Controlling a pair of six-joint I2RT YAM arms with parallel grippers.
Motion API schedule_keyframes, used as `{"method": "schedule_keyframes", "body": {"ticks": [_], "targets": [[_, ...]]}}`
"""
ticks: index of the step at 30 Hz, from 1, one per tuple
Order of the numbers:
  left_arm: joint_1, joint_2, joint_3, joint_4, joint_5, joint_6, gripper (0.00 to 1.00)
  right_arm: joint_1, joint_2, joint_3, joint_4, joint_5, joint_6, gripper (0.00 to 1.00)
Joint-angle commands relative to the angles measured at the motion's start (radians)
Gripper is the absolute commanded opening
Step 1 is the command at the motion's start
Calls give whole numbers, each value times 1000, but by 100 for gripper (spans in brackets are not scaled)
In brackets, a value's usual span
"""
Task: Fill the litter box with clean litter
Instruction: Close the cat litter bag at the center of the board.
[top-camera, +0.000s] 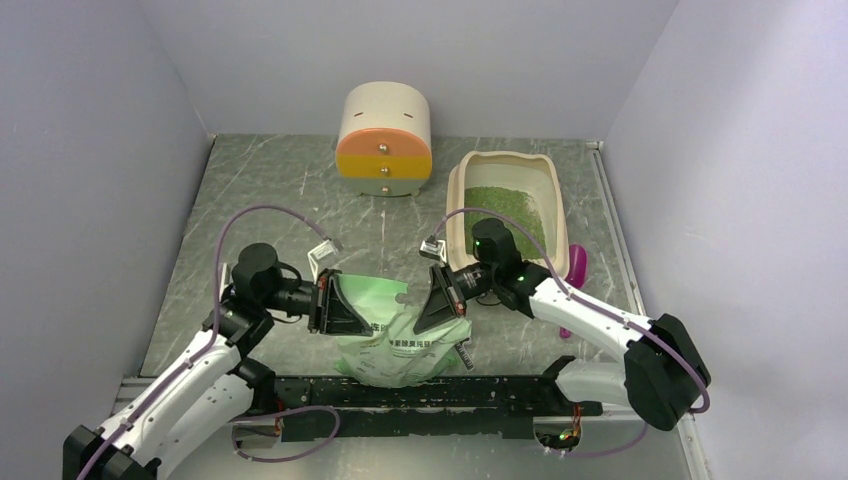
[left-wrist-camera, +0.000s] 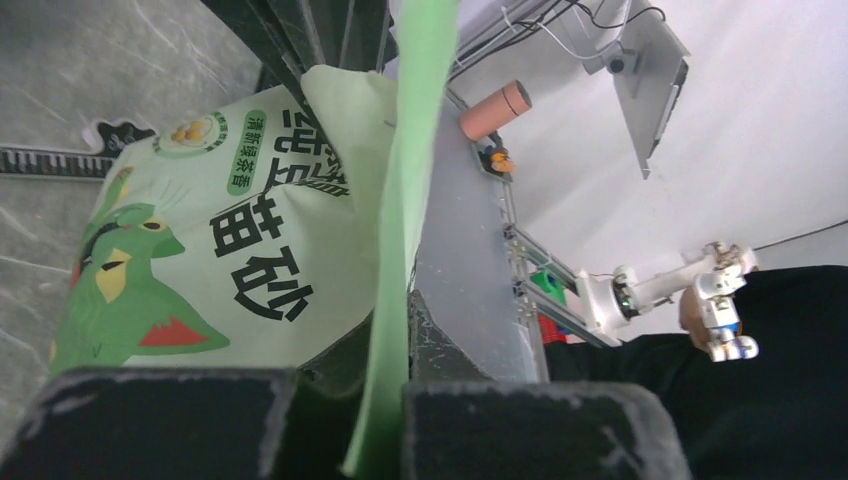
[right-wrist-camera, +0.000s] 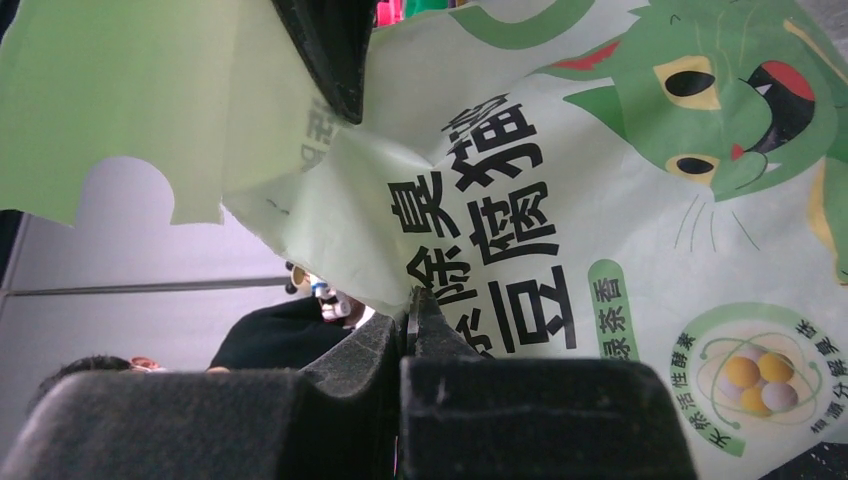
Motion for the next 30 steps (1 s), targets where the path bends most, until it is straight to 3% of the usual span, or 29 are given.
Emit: {"method": "schedule_keyframes", "body": {"ticks": [1, 5, 7, 12, 13, 18, 21, 27, 30], "targets": [[8, -49, 60, -168, -21, 104, 5, -48, -24, 41, -133, -116, -106, 0], [66, -92, 75, -290, 8, 152, 5, -40, -21, 140, -393, -105, -387, 0], [75, -97, 80, -319, 28, 170, 5, -16, -20, 175, -407, -60, -404, 14], [75, -71, 121, -381, 25, 223, 5, 26, -38, 233, -357, 69, -411, 71], [75, -60, 130, -404, 24, 246, 5, 38, -37, 243, -346, 95, -408, 78], [75, -44, 145, -422, 25, 262, 5, 152, 36, 318, -390, 186, -453, 83], [75, -44, 151, -429, 20, 269, 5, 178, 82, 315, -371, 194, -429, 82], [78, -37, 175, -519, -7, 342, 5, 178, 130, 286, -256, 60, -333, 19], [101, -11, 233, -658, -27, 465, 5, 175, 107, 253, -178, -10, -230, 2]]}}
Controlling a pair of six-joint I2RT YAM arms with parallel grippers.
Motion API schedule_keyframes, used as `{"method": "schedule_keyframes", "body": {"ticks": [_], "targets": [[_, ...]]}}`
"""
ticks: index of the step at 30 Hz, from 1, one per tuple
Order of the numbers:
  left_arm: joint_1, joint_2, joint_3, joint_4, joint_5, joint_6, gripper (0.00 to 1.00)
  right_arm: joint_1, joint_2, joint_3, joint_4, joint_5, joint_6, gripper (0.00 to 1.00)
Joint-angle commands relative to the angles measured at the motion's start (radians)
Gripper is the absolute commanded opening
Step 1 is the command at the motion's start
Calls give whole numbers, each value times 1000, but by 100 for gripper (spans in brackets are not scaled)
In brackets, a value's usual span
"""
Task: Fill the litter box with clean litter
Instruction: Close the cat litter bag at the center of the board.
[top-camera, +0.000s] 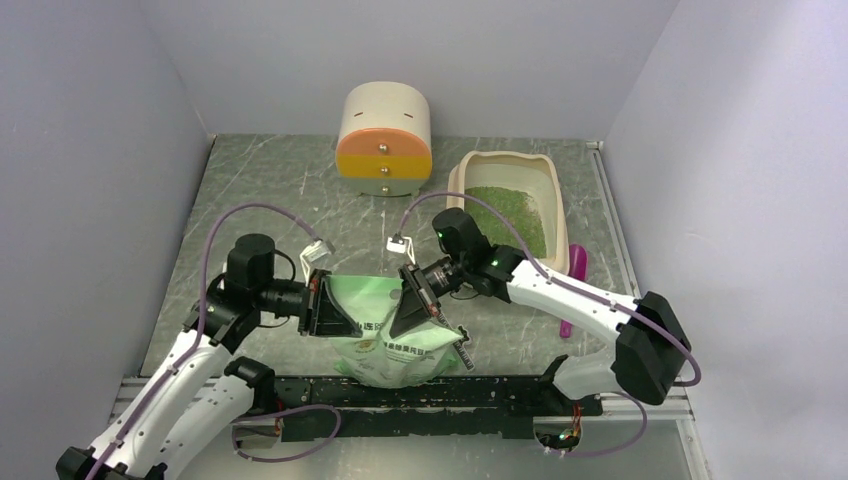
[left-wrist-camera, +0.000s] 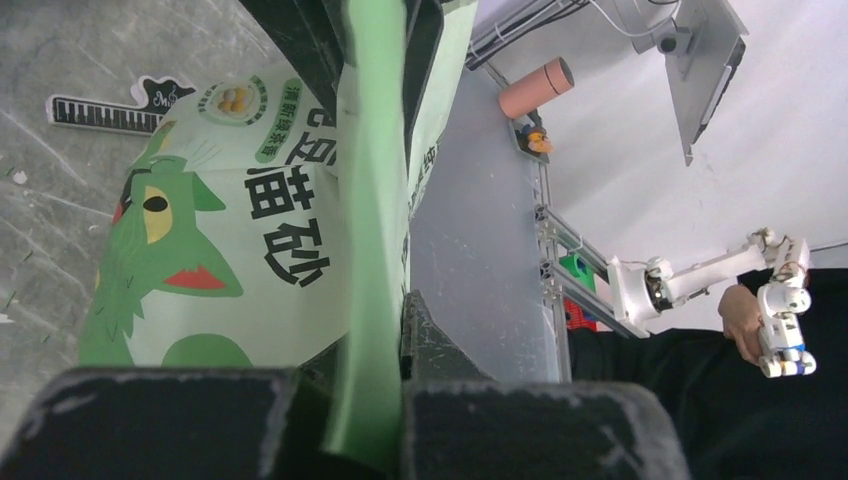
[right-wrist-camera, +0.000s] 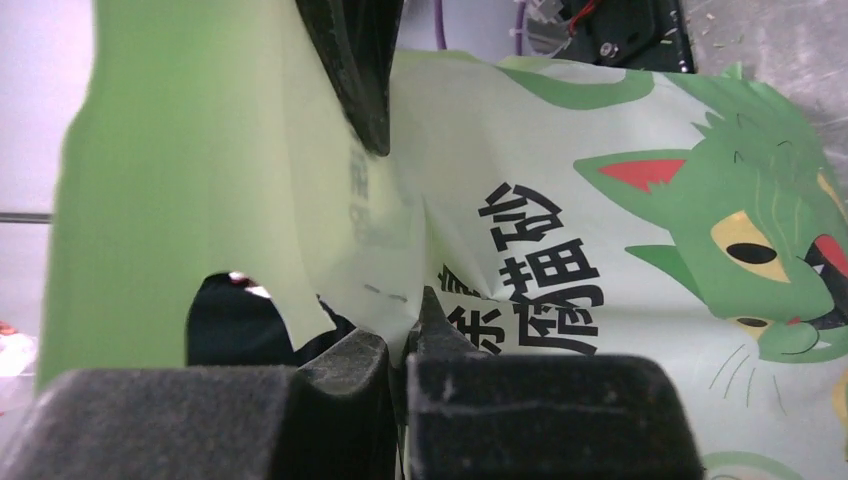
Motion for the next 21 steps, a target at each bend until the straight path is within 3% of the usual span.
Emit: {"method": "schedule_keyframes", "body": {"ticks": [1, 6, 9, 11, 13, 16, 19, 21], "targets": [[45, 35, 104, -242, -21, 210, 5, 8, -49, -63, 220, -160, 194, 0], [173, 137, 196, -440, -28, 454, 7, -5, -127, -237, 627, -208, 569, 0], [202, 153, 257, -432, -130, 475, 42, -13, -103, -281, 747, -168, 711, 0], [201, 120, 320, -408, -217, 473, 57, -13, -80, -293, 783, -140, 760, 0], [202, 73, 364, -361, -240, 465, 71, -14, -57, -268, 703, -112, 698, 0], [201, -40, 358, -245, -222, 456, 72, -17, -22, -229, 612, -96, 641, 0], [202, -125, 272, -104, -189, 400, 76, -27, 2, -242, 717, -103, 717, 0], [201, -138, 253, -69, -155, 403, 79, -38, 10, -237, 700, -103, 715, 0]]}}
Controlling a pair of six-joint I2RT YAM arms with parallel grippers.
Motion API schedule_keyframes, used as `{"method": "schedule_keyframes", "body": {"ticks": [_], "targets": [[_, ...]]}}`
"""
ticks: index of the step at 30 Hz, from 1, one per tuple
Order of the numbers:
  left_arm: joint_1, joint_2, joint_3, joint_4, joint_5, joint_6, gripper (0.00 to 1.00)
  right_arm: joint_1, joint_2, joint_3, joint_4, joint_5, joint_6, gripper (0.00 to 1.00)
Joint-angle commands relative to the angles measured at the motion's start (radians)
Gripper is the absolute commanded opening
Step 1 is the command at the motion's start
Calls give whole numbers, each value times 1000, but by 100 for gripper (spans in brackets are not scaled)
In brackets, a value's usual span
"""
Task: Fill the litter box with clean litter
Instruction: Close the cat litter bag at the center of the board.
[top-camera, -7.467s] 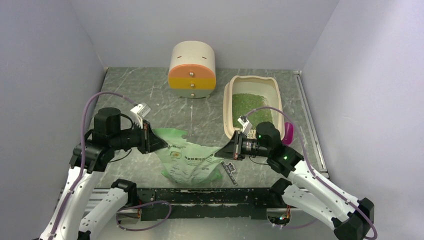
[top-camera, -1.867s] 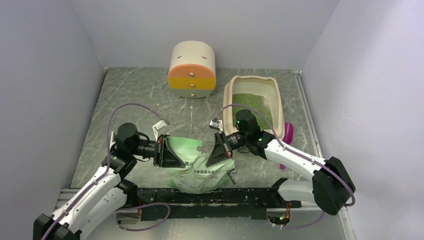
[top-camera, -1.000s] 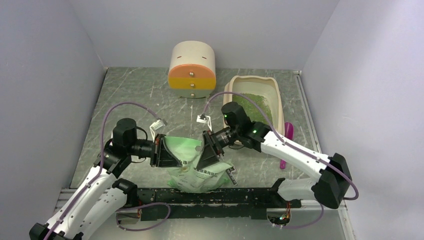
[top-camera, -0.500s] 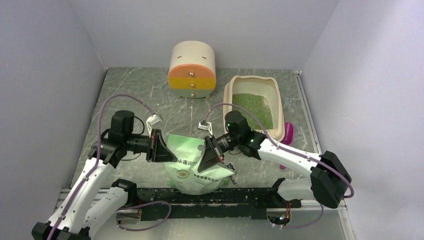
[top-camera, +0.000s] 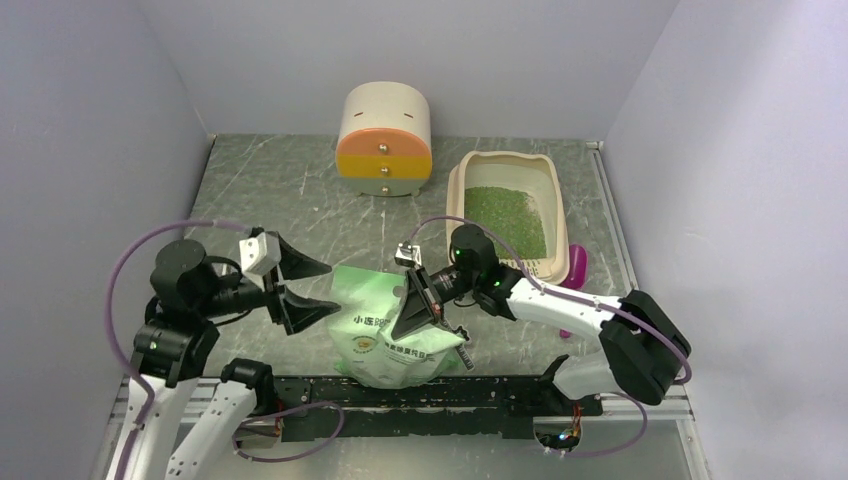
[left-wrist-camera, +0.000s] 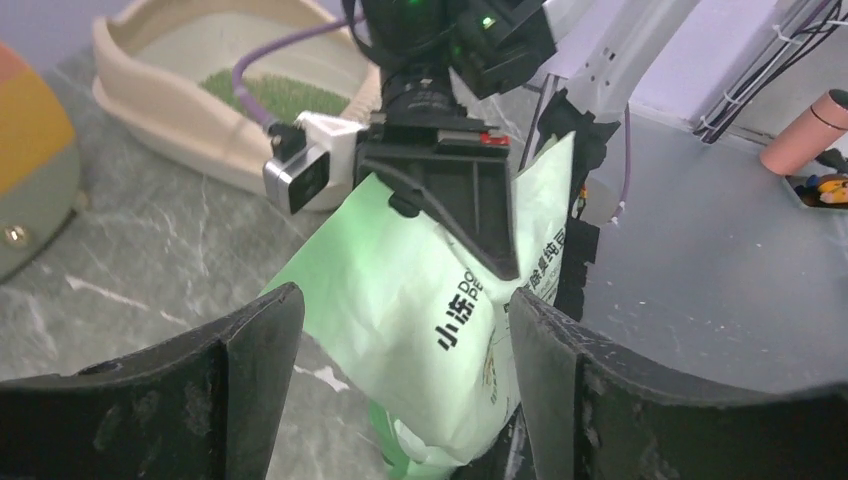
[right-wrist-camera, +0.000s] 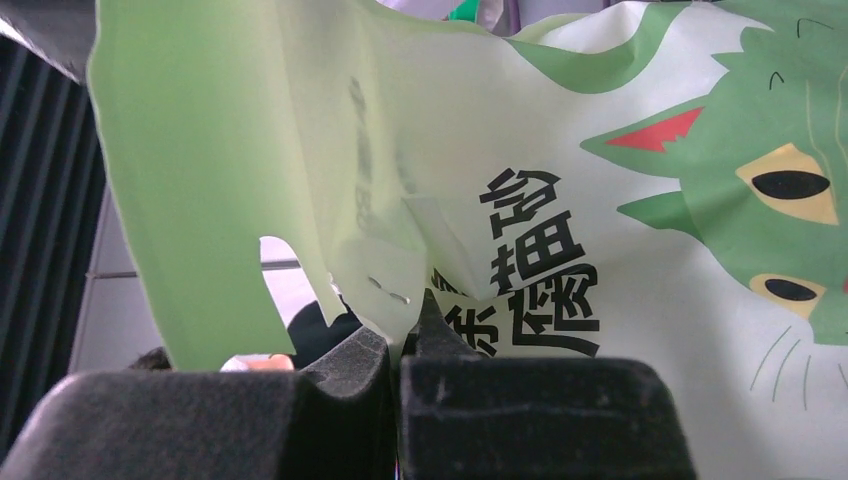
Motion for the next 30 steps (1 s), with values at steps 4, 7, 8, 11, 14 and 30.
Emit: {"method": "schedule_keyframes", "body": {"ticks": [4, 7, 8, 11, 14, 30], "targets": [[5, -37, -98, 271, 124, -16, 81, -30, 14, 60, -15, -20, 12, 0], [4, -15, -134, 385, 140, -44, 83, -48, 9, 97, -106, -22, -50, 0], [2, 1, -137, 403, 154, -37, 82, -53, 11, 113, -155, -18, -80, 0], [-38, 43, -128, 347, 157, 141, 79, -67, 19, 145, -238, -9, -140, 0], [-129, 77, -104, 238, 153, 363, 80, -74, 25, 141, -190, -12, -98, 0], [-658, 304, -87, 28, -497, 514, 78, -74, -8, 135, -153, 9, -58, 0]]}}
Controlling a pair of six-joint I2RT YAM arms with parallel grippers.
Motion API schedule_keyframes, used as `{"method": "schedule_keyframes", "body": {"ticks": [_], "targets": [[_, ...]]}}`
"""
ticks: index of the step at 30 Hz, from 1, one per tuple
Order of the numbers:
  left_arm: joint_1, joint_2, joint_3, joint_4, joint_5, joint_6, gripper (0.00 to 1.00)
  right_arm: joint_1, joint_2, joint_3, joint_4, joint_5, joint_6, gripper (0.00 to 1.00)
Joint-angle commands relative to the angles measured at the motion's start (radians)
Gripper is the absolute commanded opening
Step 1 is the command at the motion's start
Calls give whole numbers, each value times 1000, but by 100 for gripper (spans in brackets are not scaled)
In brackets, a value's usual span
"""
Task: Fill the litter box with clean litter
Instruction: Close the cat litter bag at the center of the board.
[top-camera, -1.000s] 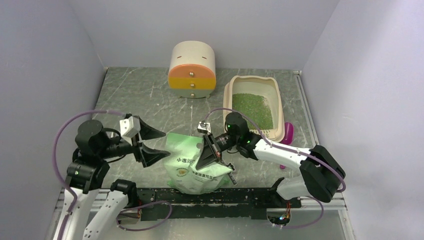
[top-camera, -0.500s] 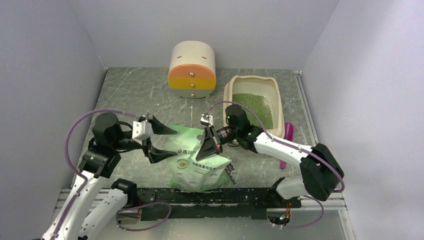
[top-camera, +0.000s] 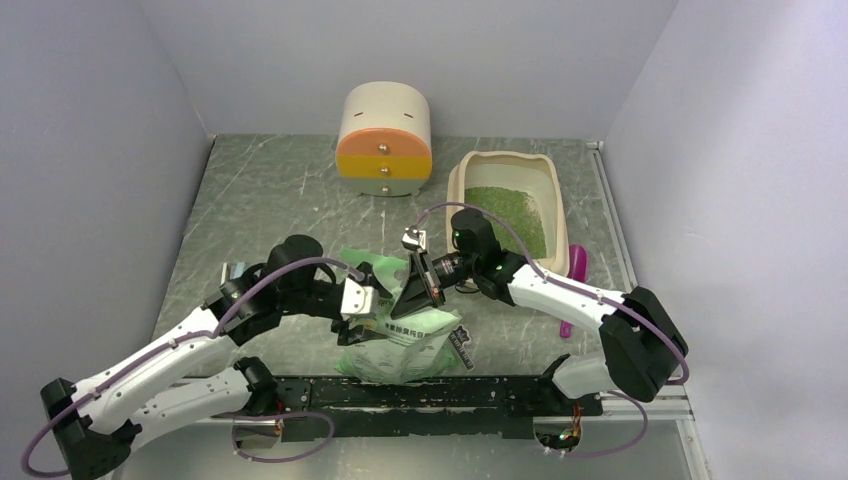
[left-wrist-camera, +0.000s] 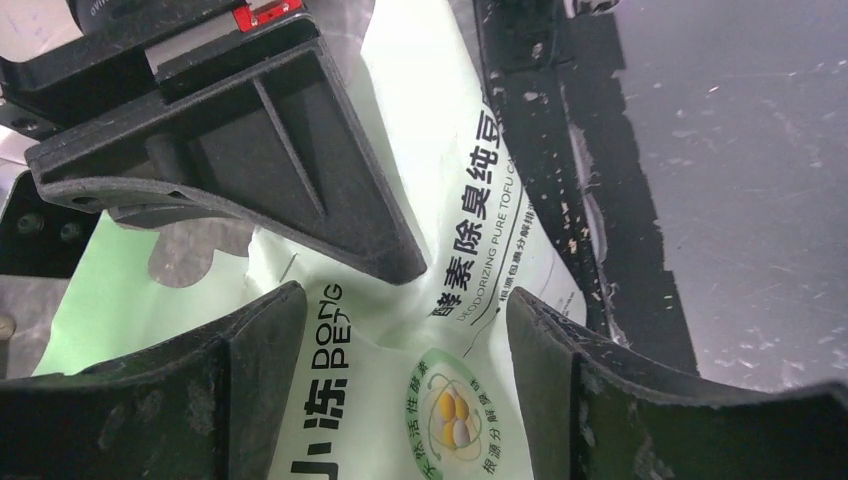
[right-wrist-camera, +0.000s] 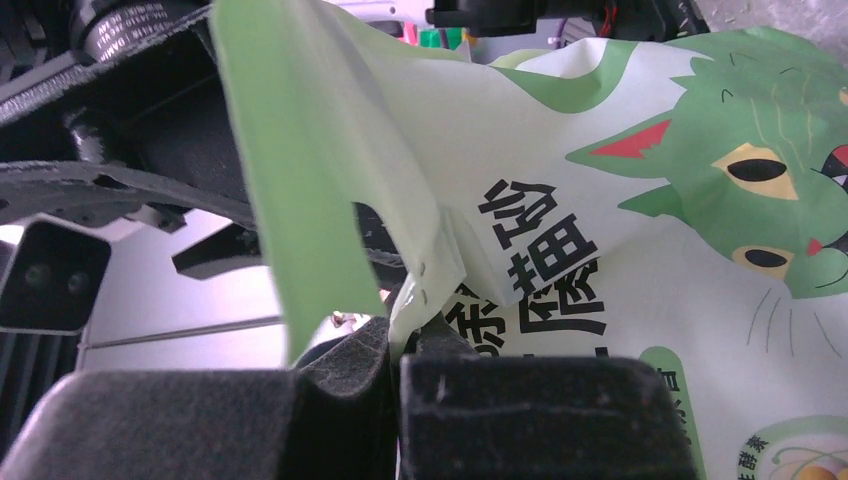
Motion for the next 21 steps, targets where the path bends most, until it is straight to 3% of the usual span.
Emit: {"method": "schedule_keyframes", "body": {"ticks": [1, 6, 14, 21], "targets": [[-46, 34, 18, -97, -187, 18, 78, 5, -42, 33, 57, -26, 31, 0], [-64, 11, 18, -184, -269, 24, 75, 7, -60, 26, 79, -38, 35, 0], [-63, -167, -27, -145, -314, 9, 87, 15, -102, -43, 321, -77, 179, 0], [-64, -15, 13, -220, -179, 76, 78, 47, -131, -50, 481, -95, 256, 0]]}}
